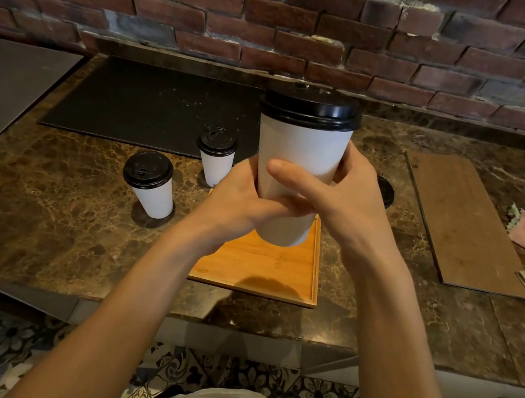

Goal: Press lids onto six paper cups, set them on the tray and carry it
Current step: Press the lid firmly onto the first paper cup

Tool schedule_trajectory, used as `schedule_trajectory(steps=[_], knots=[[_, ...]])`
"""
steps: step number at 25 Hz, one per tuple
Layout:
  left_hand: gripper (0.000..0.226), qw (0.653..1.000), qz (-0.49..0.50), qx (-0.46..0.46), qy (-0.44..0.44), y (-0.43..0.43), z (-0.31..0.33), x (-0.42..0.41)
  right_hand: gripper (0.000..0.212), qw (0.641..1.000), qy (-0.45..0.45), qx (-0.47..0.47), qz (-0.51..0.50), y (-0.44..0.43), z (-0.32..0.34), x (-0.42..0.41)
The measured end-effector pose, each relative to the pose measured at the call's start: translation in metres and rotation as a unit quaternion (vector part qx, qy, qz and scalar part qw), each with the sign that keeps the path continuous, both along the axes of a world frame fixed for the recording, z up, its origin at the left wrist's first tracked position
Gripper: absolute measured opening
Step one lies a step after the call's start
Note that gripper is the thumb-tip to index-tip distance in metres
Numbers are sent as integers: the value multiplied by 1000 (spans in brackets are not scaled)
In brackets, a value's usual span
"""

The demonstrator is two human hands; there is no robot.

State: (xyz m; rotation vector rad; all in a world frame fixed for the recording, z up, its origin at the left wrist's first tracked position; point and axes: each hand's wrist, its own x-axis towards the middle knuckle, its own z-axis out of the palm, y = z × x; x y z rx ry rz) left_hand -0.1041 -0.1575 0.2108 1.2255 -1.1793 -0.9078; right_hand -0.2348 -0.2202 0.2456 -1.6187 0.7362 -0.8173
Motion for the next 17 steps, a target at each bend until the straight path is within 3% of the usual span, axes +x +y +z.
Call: schedule_trajectory(steps=[2,8,17], knots=[[57,1000,22,2,-17,-1,-1,0,63,1000,13,-15,-19,1,-1,3],[41,995,74,22,-56,-4,-8,-5,78,992,48,-53,-106,7,-8,13],[56,998,33,2,-47,-6,2,1,68,996,6,-37,-81,2,0,9]])
